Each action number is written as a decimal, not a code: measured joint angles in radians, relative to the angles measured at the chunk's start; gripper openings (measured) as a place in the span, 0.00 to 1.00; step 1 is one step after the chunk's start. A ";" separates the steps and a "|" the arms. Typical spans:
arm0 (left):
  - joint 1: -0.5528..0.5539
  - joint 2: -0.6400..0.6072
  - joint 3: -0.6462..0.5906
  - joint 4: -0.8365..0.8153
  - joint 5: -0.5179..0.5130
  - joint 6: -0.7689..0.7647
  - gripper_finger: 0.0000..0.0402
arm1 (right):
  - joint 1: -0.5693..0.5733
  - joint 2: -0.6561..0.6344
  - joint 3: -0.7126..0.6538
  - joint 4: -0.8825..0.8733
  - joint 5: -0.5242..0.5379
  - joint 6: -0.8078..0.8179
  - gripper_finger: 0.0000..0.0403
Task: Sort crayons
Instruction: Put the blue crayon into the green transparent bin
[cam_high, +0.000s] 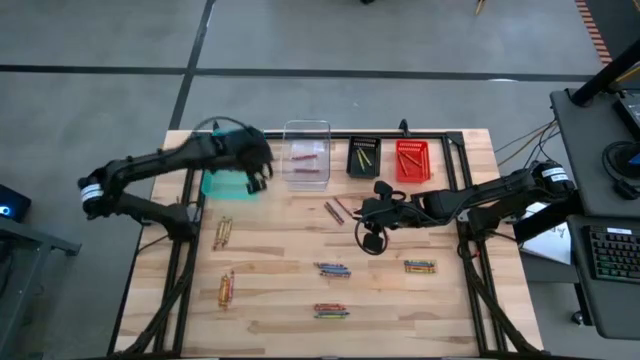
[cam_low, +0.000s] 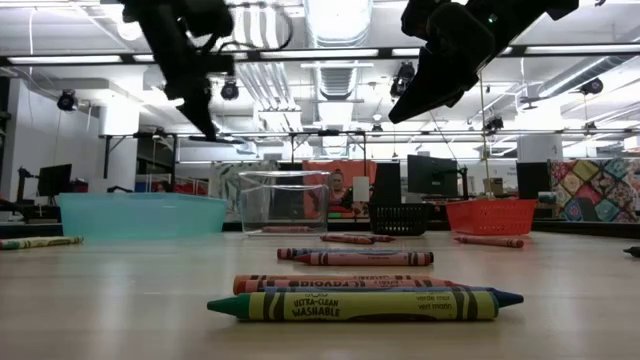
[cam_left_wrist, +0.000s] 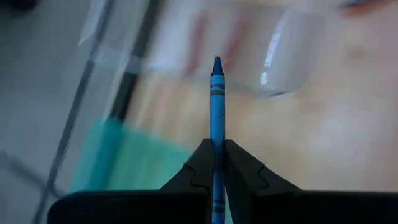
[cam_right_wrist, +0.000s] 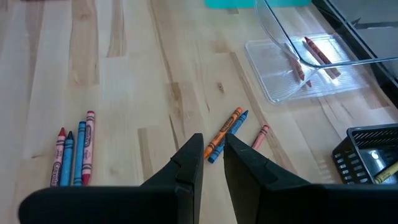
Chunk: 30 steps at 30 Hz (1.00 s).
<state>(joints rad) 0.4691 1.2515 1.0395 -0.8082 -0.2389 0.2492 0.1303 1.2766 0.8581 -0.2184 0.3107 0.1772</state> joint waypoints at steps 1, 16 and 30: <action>0.046 -0.006 -0.006 -0.004 -0.002 -0.020 0.00 | 0.000 0.000 0.000 0.000 0.000 0.000 0.13; 0.547 0.168 -0.120 0.111 0.003 -0.269 0.00 | 0.000 0.000 0.000 0.000 0.004 -0.005 0.13; 0.540 0.324 -0.118 0.138 -0.093 -0.355 0.00 | 0.000 0.000 0.000 0.000 0.004 -0.003 0.13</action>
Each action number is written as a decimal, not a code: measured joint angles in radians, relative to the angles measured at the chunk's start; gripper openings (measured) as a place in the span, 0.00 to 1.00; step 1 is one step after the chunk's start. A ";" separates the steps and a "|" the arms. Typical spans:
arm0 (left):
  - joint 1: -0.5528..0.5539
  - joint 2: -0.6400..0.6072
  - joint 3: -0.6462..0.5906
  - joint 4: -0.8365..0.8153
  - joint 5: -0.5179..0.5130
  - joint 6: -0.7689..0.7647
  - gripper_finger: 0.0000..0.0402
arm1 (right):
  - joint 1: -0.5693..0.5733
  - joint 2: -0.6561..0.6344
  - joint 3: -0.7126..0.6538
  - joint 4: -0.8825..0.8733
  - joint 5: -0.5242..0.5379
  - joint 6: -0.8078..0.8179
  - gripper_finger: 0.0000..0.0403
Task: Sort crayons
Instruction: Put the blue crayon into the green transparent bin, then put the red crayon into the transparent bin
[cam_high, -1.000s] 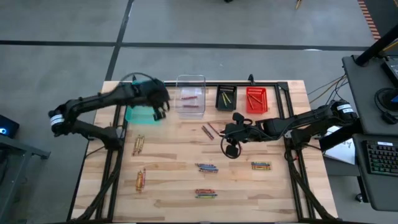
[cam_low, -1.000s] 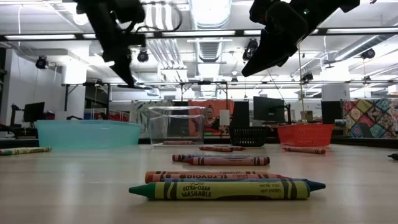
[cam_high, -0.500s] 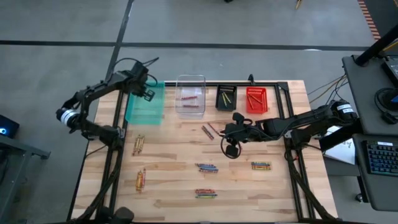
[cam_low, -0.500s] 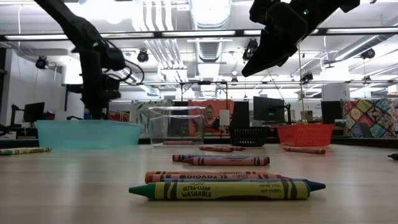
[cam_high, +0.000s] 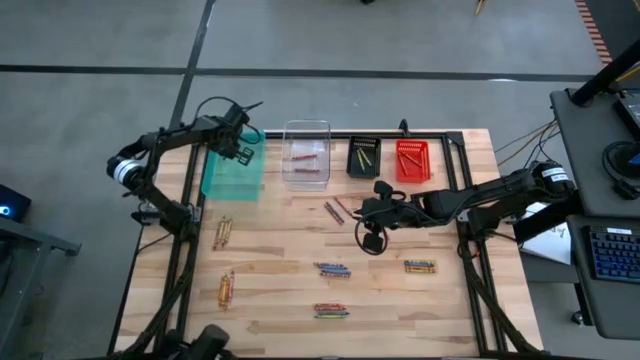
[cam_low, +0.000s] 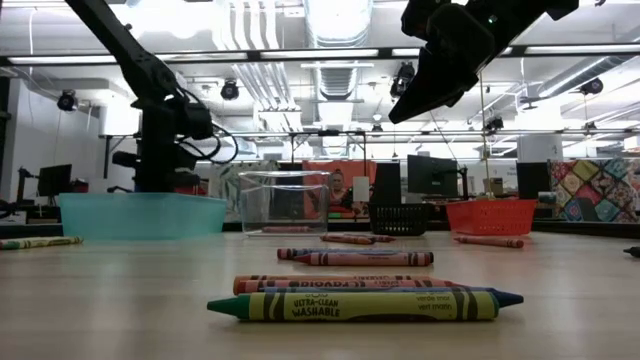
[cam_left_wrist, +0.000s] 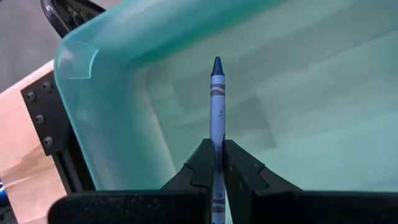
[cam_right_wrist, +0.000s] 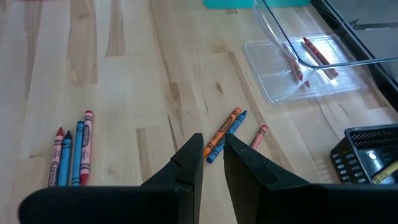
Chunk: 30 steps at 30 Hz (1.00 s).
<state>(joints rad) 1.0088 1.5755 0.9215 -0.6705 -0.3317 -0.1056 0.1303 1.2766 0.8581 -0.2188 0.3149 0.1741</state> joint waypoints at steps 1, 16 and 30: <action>0.000 0.002 0.002 0.000 0.000 -0.003 0.00 | 0.000 0.000 0.000 0.000 0.000 0.000 0.13; -0.011 0.010 0.006 0.001 -0.001 -0.003 0.11 | 0.000 0.000 0.000 0.000 0.000 0.001 0.13; -0.113 -0.112 0.006 -0.003 0.005 0.010 0.31 | -0.009 0.000 0.004 -0.009 -0.001 0.069 0.13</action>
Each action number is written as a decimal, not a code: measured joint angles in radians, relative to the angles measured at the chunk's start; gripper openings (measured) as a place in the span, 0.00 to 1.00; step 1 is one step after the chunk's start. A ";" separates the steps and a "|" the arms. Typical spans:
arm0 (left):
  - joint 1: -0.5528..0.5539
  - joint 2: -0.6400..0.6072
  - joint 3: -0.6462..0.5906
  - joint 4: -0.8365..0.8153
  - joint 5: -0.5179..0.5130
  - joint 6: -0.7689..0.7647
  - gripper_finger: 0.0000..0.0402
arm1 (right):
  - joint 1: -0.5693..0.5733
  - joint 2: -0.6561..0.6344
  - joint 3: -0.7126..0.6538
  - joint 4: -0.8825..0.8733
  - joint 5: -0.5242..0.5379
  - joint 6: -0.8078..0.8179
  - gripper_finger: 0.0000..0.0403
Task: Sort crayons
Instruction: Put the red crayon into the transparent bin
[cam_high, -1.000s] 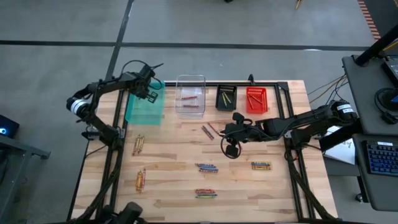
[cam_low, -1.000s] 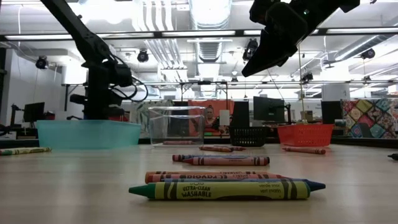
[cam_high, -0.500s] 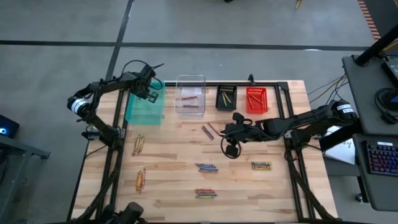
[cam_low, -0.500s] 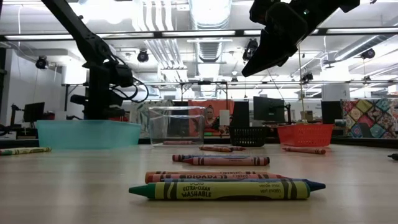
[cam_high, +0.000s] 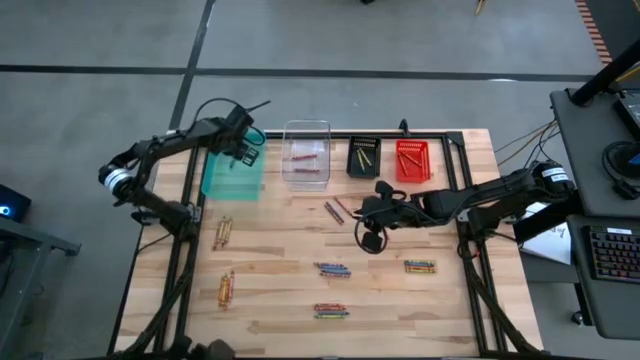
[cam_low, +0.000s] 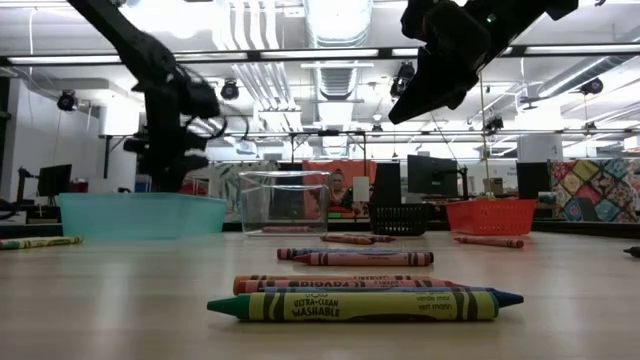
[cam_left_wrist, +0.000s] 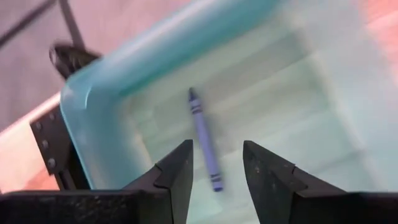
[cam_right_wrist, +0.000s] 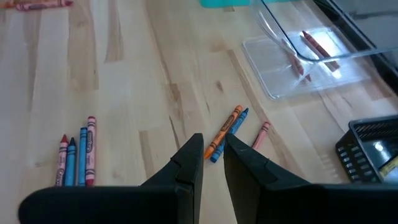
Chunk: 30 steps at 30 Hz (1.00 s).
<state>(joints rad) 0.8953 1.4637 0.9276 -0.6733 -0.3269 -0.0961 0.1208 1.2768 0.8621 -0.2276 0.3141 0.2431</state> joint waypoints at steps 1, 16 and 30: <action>-0.023 -0.026 0.000 0.002 0.000 0.000 0.31 | -0.006 0.000 0.005 -0.011 0.000 0.017 0.13; -0.493 -0.343 -0.023 0.262 0.002 0.026 0.29 | -0.101 0.006 0.102 -0.100 -0.217 0.213 0.13; -0.678 -0.447 -0.181 0.576 0.001 0.095 0.29 | -0.102 0.192 0.196 -0.656 -0.211 0.438 0.13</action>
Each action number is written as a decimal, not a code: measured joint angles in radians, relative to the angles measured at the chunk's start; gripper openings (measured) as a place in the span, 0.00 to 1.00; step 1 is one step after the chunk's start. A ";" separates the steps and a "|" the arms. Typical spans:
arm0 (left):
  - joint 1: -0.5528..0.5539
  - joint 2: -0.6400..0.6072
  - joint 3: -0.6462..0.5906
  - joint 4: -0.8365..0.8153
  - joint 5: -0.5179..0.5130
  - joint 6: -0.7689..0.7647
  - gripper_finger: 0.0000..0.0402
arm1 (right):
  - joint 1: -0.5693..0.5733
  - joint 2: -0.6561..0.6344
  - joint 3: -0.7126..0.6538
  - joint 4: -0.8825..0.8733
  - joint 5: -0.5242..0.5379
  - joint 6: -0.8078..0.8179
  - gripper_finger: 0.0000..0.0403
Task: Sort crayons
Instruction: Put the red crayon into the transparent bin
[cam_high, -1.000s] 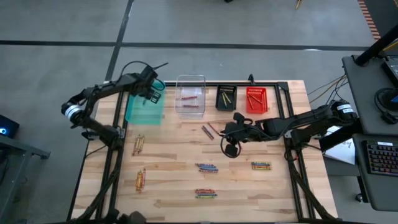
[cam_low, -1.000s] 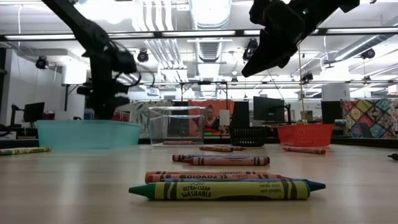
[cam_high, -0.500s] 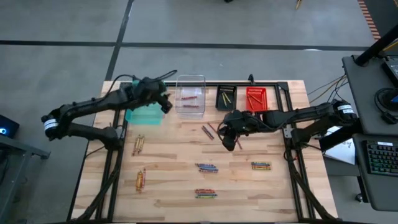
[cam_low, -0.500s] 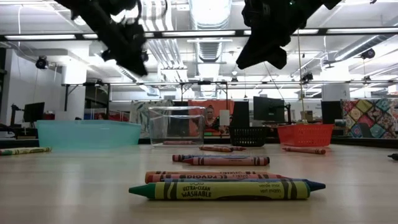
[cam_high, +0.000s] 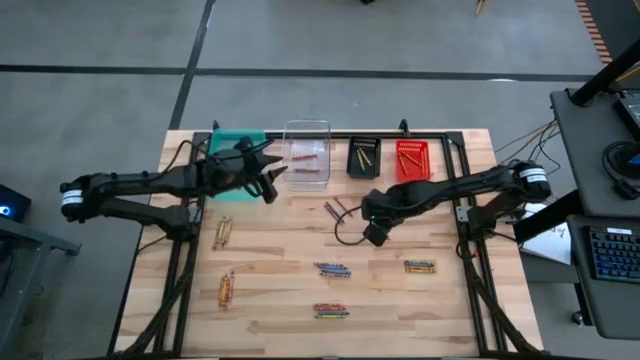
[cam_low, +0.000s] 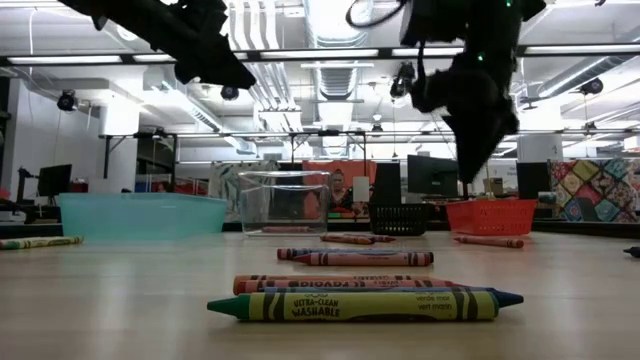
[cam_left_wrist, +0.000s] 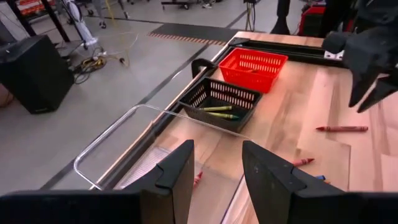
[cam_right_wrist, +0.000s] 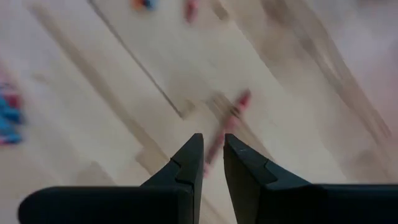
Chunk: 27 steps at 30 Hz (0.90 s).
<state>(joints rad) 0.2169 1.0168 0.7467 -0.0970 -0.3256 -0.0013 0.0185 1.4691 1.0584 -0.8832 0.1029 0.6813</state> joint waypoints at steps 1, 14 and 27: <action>0.000 0.000 0.000 0.002 0.000 0.000 0.29 | -0.002 0.008 -0.002 -0.017 0.001 0.015 0.13; 0.000 0.002 0.007 0.001 -0.001 -0.008 0.29 | -0.055 0.105 -0.023 0.019 0.001 0.059 0.22; 0.000 0.003 0.004 0.000 -0.001 -0.009 0.29 | -0.061 0.243 -0.023 0.069 -0.045 0.015 0.35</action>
<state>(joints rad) 0.2165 1.0195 0.7509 -0.0967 -0.3264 -0.0101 -0.0429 1.7121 1.0351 -0.8144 0.0582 0.6966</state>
